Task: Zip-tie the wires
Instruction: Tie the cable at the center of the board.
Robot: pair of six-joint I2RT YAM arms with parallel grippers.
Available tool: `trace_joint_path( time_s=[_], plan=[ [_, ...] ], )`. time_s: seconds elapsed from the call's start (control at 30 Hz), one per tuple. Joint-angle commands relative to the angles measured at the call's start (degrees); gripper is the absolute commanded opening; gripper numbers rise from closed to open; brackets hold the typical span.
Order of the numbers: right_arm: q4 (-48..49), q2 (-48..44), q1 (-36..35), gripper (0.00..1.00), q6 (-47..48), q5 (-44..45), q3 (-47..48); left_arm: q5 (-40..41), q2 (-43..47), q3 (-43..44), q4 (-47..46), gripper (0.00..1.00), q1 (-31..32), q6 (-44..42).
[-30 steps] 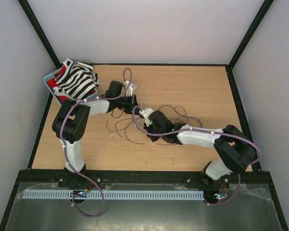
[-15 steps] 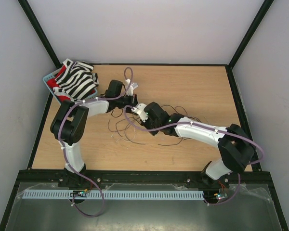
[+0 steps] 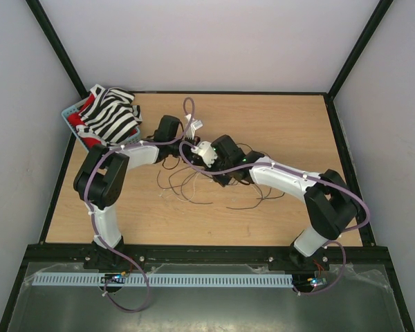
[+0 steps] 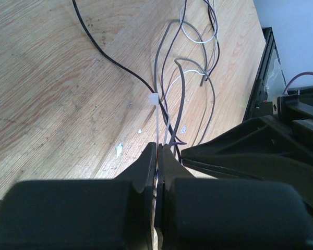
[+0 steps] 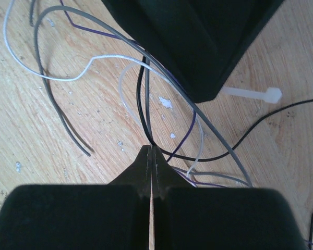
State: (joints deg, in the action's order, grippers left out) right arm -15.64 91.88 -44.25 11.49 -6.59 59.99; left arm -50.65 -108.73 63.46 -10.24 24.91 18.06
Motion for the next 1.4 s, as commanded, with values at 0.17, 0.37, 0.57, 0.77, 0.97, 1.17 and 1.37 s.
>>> trace_joint_path(
  time_s=[0.17,0.37,0.57,0.77,0.97,1.17,1.37],
  plan=[
    [-2.6,1.4,0.3,0.00,1.8,-6.1,3.2,-1.6,2.9,-0.4,-2.5,0.00,0.5,0.3],
    [-5.2,-1.2,0.4,0.00,2.8,-3.2,4.5,-1.4,2.7,-0.4,-2.4,0.00,0.2,0.3],
    [-8.2,-0.6,3.1,0.00,3.8,-4.7,7.2,-2.9,2.6,-0.5,-3.2,0.00,0.2,0.1],
    [-9.0,1.0,4.4,0.00,4.7,-6.0,9.9,-5.8,2.6,-0.9,-5.7,0.00,0.4,0.9],
    [-10.0,3.3,5.2,0.00,5.5,-6.9,12.0,-6.8,2.3,-1.1,-6.7,0.00,0.6,1.2],
    [-10.5,5.0,5.5,0.00,5.7,-7.3,12.8,-7.2,2.1,-1.3,-7.1,0.00,0.7,1.3],
    [-10.5,5.3,6.5,0.00,5.0,-6.4,12.7,-7.5,2.0,-1.3,-7.3,0.00,0.9,1.3]
  ],
)
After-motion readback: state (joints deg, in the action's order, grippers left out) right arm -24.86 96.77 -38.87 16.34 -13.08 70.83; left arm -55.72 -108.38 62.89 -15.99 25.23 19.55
